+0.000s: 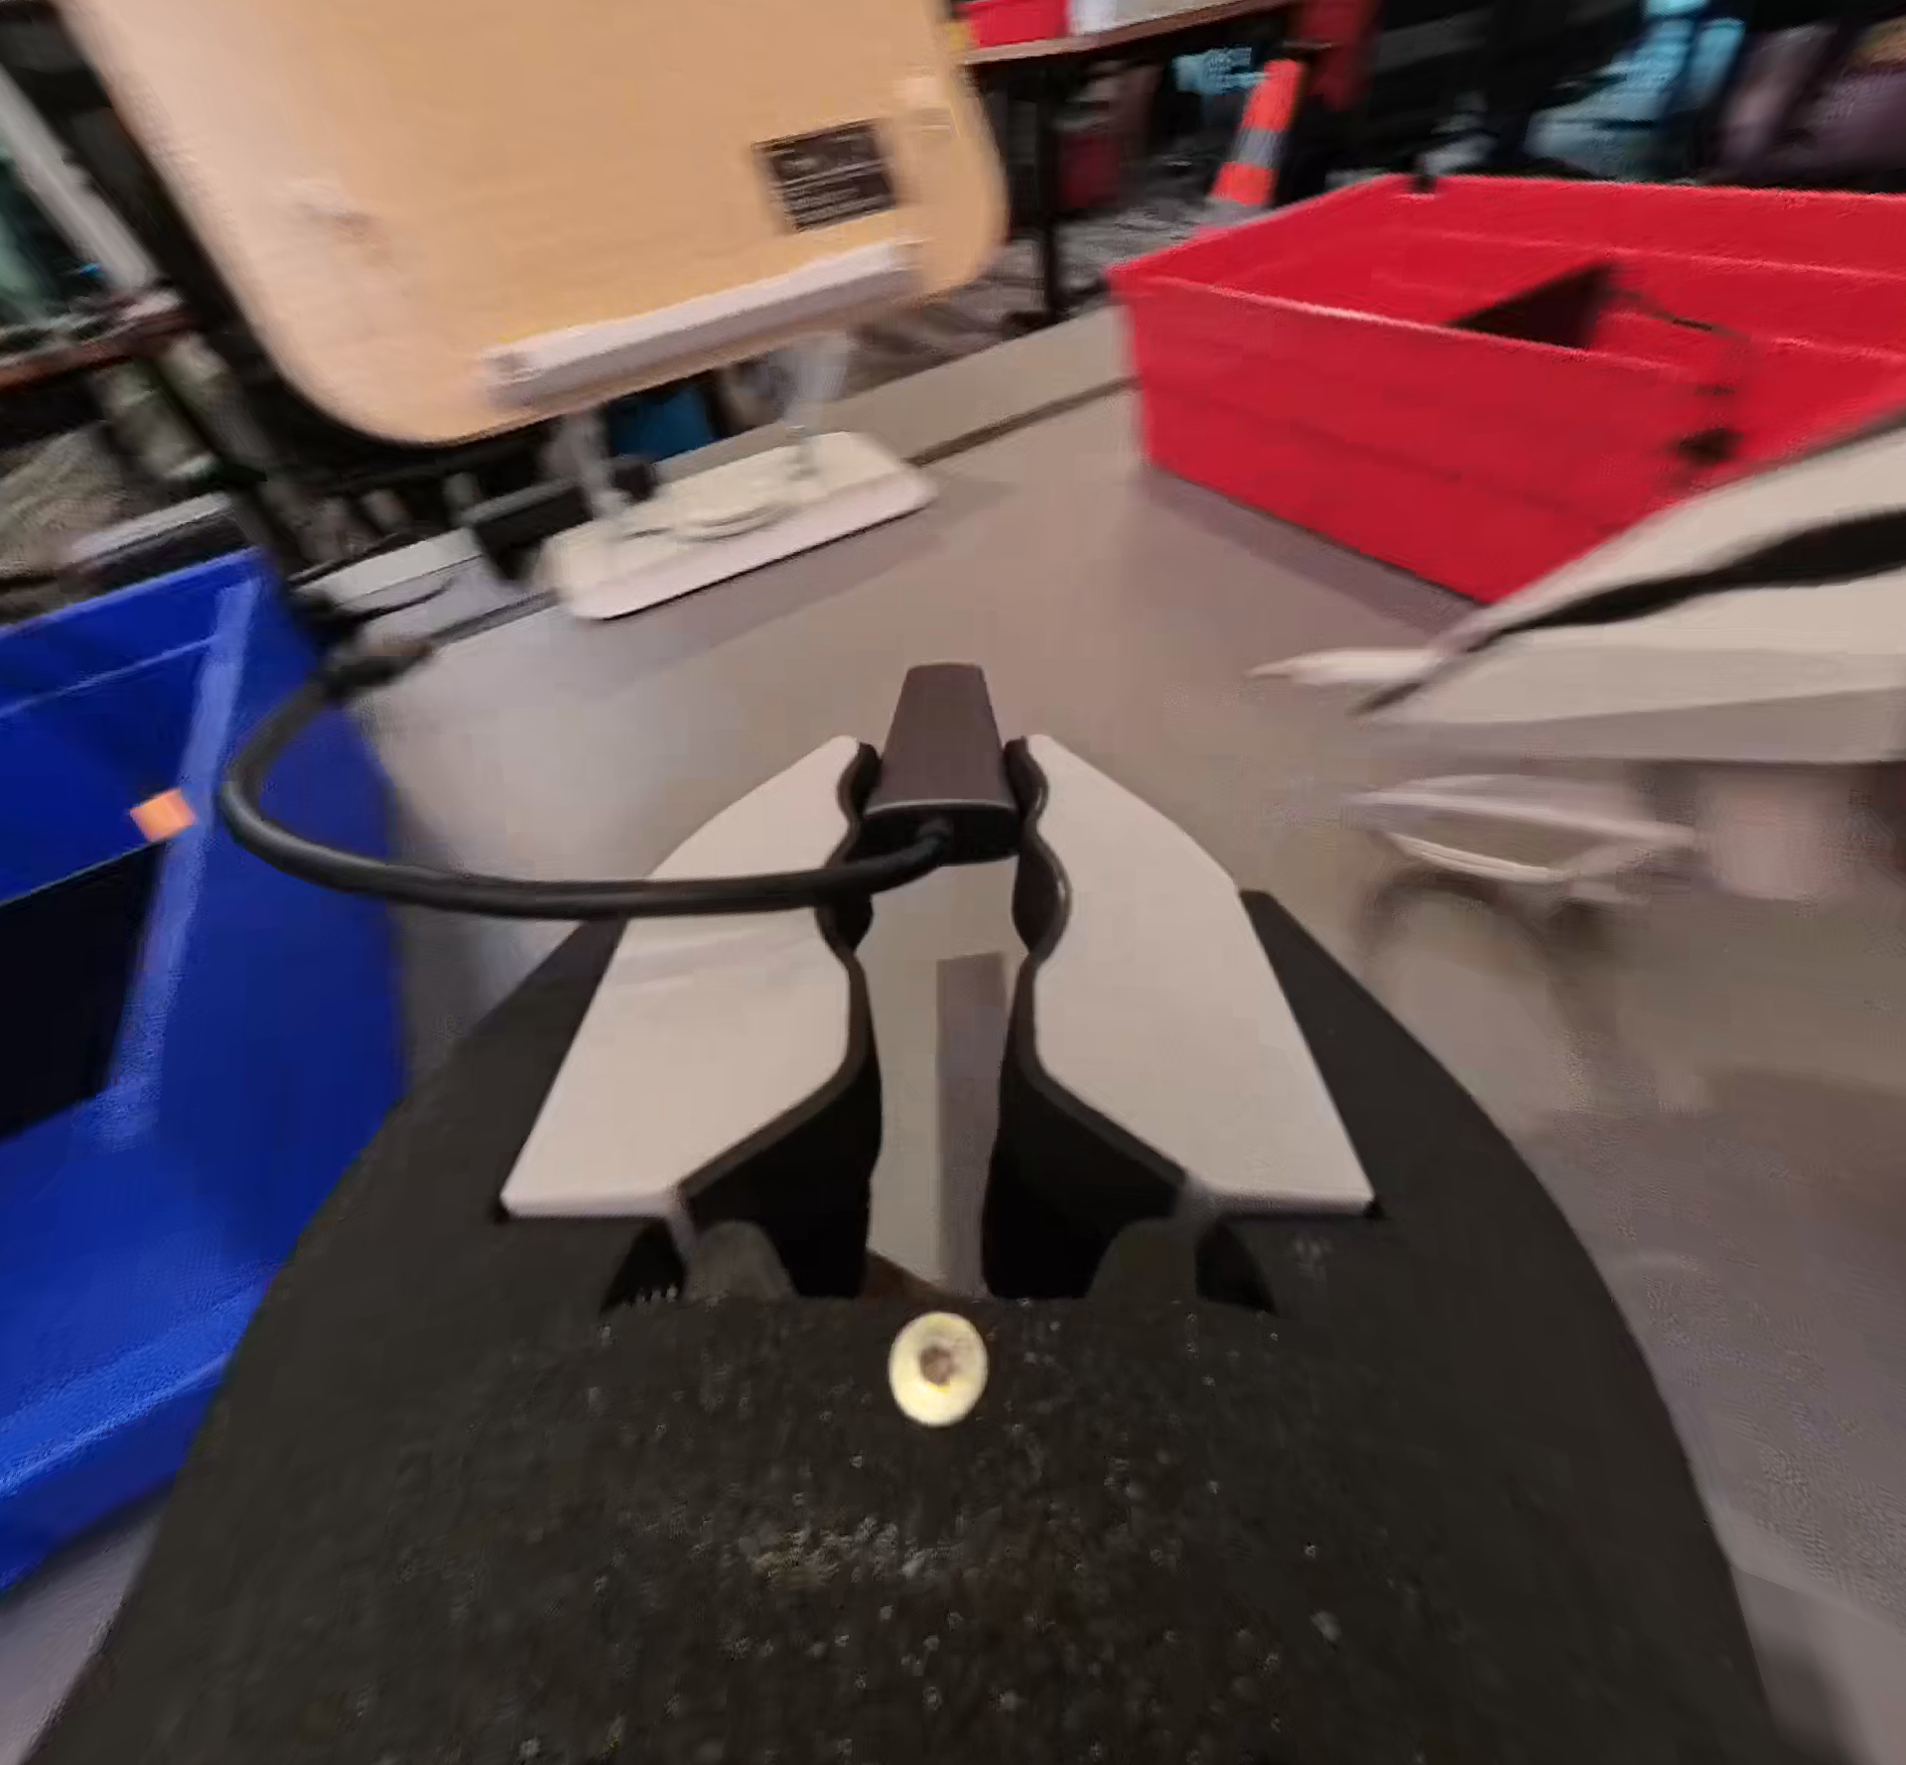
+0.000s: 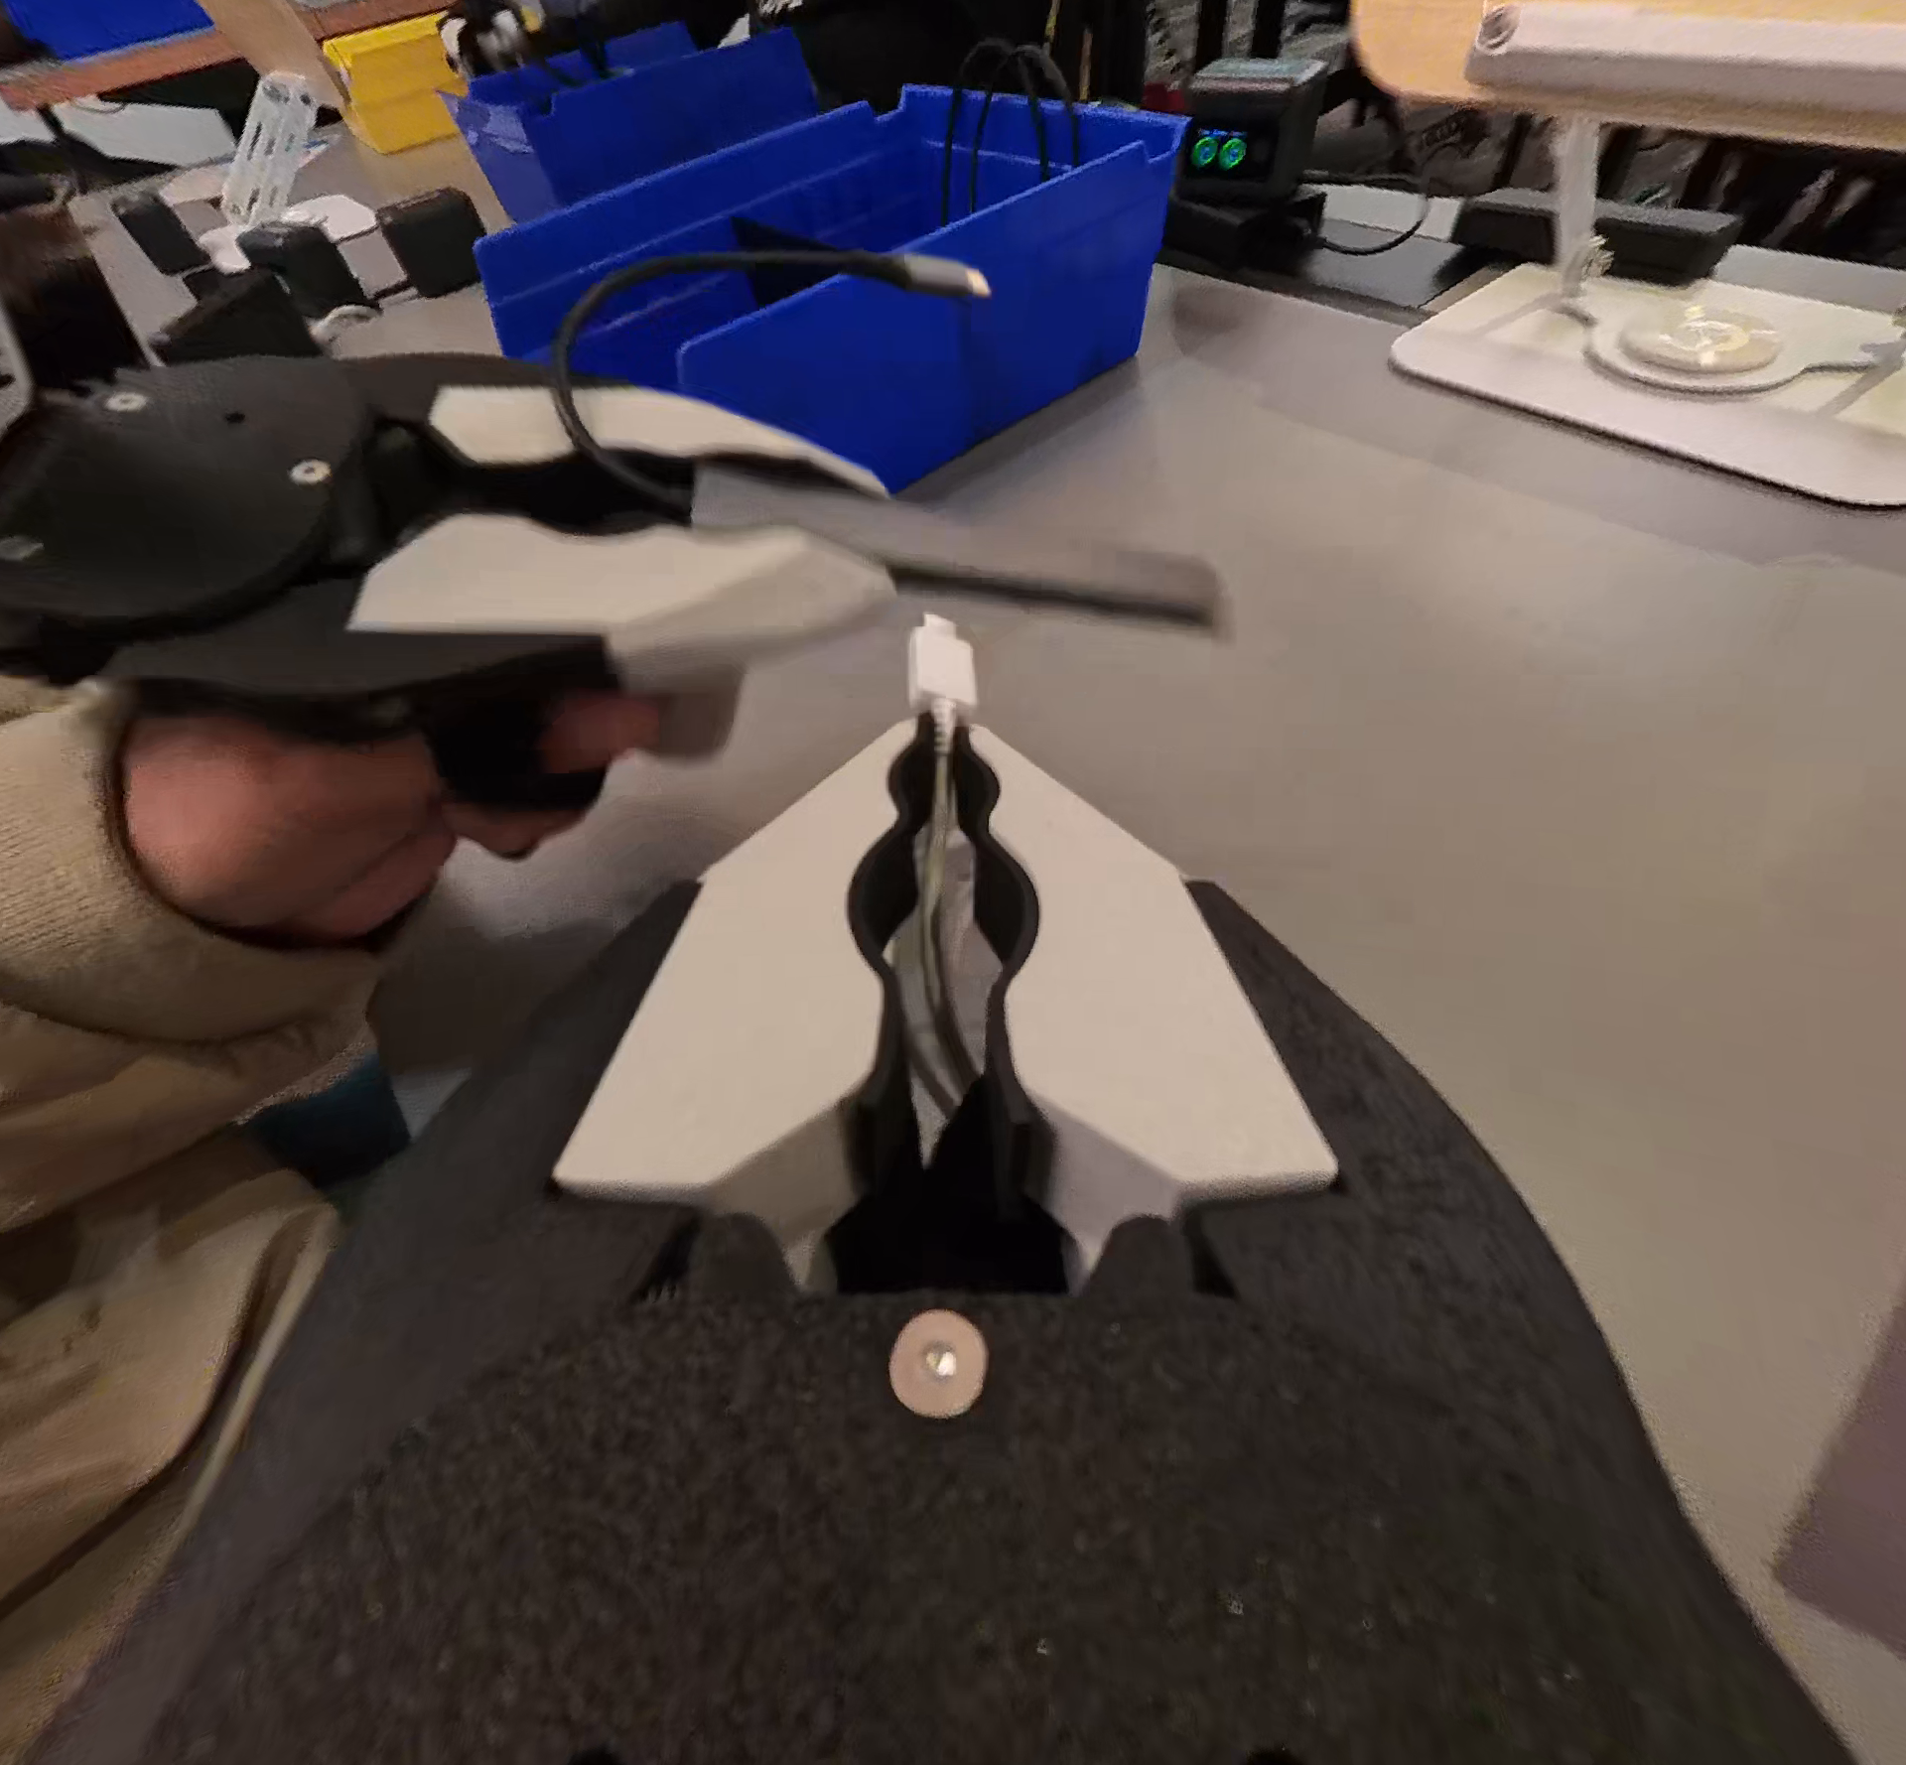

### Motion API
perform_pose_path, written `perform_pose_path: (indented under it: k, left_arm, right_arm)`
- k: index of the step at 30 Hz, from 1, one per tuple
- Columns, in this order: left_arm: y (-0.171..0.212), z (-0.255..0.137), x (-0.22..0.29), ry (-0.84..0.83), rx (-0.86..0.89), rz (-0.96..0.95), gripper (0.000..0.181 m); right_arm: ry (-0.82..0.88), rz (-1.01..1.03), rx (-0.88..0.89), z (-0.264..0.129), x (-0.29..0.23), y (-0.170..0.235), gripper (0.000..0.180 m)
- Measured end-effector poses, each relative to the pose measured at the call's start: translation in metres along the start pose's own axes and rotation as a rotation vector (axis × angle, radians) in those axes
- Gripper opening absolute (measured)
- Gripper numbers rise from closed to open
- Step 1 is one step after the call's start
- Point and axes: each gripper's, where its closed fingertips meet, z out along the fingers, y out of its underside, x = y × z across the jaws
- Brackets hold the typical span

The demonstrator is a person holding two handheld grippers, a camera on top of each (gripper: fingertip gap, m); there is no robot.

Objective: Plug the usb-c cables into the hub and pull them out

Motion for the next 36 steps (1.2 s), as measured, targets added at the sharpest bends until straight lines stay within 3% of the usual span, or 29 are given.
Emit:
perform_pose_path:
  k: [1, 3, 7, 10, 15, 18, 22, 24, 26, 29, 30, 36]
  left_arm:
    - [0.003, -0.003, -0.029, -0.071, -0.007, -0.054, 0.023]
    - [-0.003, -0.013, -0.057, -0.054, 0.055, -0.181, 0.023]
    - [-0.006, -0.013, -0.013, 0.029, 0.019, -0.025, 0.023]
    - [-0.003, -0.013, 0.003, 0.088, 0.036, 0.043, 0.023]
    - [0.003, -0.011, 0.010, 0.162, 0.038, -0.011, 0.023]
    - [0.003, -0.008, 0.018, 0.191, 0.031, -0.024, 0.023]
    - [0.005, -0.007, 0.030, 0.210, 0.020, 0.059, 0.023]
    - [0.006, -0.007, 0.037, 0.219, 0.013, 0.097, 0.023]
    - [0.007, -0.008, 0.042, 0.223, 0.010, 0.120, 0.023]
    - [0.008, -0.009, 0.046, 0.239, 0.005, 0.121, 0.023]
    - [0.009, -0.009, 0.046, 0.243, 0.004, 0.118, 0.023]
    - [-0.004, -0.017, 0.049, 0.353, 0.081, 0.006, 0.023]
  right_arm:
    - [0.025, 0.007, 0.028, -0.006, 0.007, -0.004, 0.002]
    - [0.014, 0.057, 0.071, -0.019, 0.019, -0.011, 0.002]
    - [-0.069, 0.072, 0.088, -0.032, 0.034, -0.027, 0.002]
    - [-0.061, 0.011, 0.165, -0.066, 0.054, -0.070, 0.002]
    - [0.229, -0.183, 0.279, -0.154, 0.126, -0.139, 0.003]
    - [0.385, -0.233, 0.214, -0.164, 0.180, -0.125, 0.003]
    - [0.355, -0.046, 0.055, -0.123, 0.235, -0.051, 0.002]
    - [0.366, 0.038, -0.172, -0.100, 0.251, 0.006, 0.003]
    - [0.411, 0.146, -0.325, -0.093, 0.258, 0.038, 0.009]
    - [0.290, 0.301, -0.269, -0.091, 0.244, 0.026, 0.049]
    - [0.263, 0.345, -0.225, -0.096, 0.242, 0.015, 0.054]
    - [0.178, 0.225, 0.015, -0.130, 0.207, -0.061, 0.059]
